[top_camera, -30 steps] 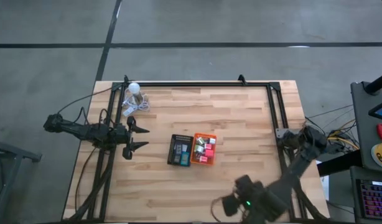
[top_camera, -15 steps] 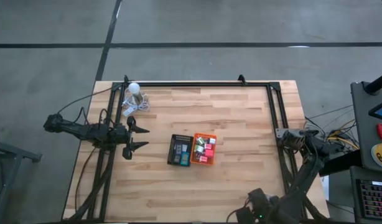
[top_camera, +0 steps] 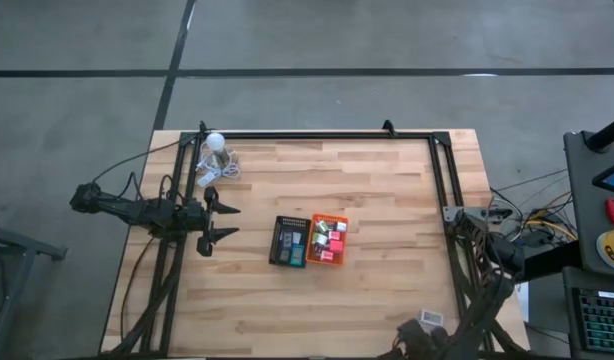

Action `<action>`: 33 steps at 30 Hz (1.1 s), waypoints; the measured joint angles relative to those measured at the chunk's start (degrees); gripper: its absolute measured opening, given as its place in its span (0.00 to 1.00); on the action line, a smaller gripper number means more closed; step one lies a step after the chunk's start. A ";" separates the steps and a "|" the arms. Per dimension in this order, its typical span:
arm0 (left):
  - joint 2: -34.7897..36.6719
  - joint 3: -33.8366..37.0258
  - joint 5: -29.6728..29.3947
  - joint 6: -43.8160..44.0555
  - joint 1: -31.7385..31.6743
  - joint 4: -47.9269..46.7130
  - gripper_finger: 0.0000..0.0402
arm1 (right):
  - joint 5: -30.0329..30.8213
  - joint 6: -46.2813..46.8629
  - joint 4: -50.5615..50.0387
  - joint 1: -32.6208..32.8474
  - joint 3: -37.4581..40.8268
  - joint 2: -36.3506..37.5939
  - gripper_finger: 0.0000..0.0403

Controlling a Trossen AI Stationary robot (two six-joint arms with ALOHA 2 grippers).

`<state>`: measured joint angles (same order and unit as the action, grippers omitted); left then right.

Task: Pick & Place Office items
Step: Put the dark blue timer into the black bin

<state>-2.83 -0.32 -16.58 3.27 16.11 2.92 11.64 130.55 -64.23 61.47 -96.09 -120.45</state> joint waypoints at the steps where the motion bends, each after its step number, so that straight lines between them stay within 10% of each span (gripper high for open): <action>1: 0.00 0.00 0.00 -0.02 0.01 0.00 0.63 | -0.08 0.75 0.38 0.09 0.00 -0.33 0.54; 33: 0.00 0.00 -0.01 -0.01 0.00 0.00 0.63 | -10.19 3.40 -4.18 0.47 4.82 -0.64 0.54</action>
<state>-2.83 -0.32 -16.59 3.26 16.11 2.92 1.45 133.95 -68.41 61.94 -91.27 -121.10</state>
